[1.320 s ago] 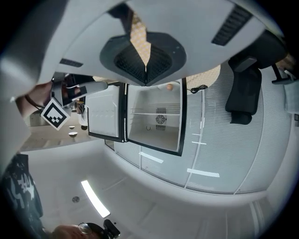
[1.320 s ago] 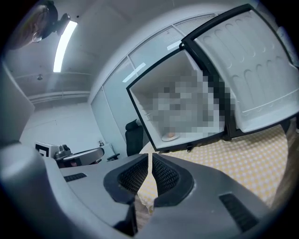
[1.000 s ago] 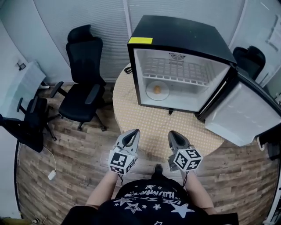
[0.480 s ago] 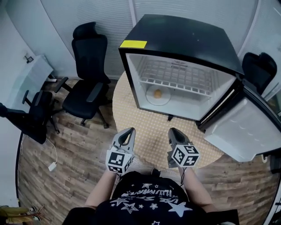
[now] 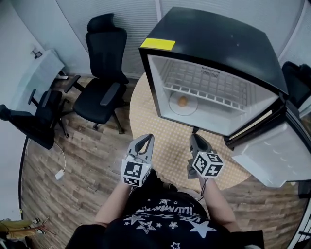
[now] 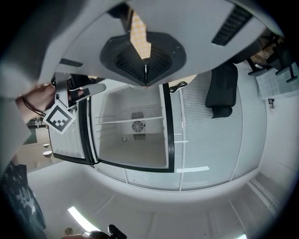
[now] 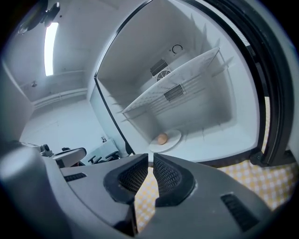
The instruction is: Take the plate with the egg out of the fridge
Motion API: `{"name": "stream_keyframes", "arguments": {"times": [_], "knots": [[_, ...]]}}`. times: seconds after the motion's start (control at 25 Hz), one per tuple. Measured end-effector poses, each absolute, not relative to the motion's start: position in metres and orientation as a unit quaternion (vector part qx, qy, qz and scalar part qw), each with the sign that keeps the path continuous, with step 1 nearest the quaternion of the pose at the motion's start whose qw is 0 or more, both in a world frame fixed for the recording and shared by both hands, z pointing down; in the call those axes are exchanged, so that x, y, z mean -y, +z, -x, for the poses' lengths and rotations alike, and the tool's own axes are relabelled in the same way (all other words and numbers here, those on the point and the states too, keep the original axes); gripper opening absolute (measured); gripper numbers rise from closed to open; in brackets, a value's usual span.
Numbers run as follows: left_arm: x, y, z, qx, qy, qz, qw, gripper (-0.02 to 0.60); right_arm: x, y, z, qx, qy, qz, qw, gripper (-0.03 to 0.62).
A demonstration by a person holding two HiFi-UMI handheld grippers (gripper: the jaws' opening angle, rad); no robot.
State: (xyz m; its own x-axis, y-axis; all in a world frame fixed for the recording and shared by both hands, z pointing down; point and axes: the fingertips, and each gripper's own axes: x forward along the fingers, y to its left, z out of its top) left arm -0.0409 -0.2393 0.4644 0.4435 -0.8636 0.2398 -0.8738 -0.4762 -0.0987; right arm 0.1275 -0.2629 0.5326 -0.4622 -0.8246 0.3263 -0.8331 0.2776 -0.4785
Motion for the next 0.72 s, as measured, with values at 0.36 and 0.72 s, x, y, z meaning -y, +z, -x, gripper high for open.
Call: {"name": "stream_keyframes", "arguments": {"times": [0.36,0.72], "knots": [[0.303,0.488,0.052,0.486,0.124,-0.861,0.089,0.009,0.304,0.54,-0.131,0.756,0.348,-0.555,-0.016,0.041],[0.341,0.509,0.062,0.447,0.16,-0.877,0.081,0.009,0.34,0.561,-0.123,0.728,0.389,-0.564,-0.005,0.098]]}}
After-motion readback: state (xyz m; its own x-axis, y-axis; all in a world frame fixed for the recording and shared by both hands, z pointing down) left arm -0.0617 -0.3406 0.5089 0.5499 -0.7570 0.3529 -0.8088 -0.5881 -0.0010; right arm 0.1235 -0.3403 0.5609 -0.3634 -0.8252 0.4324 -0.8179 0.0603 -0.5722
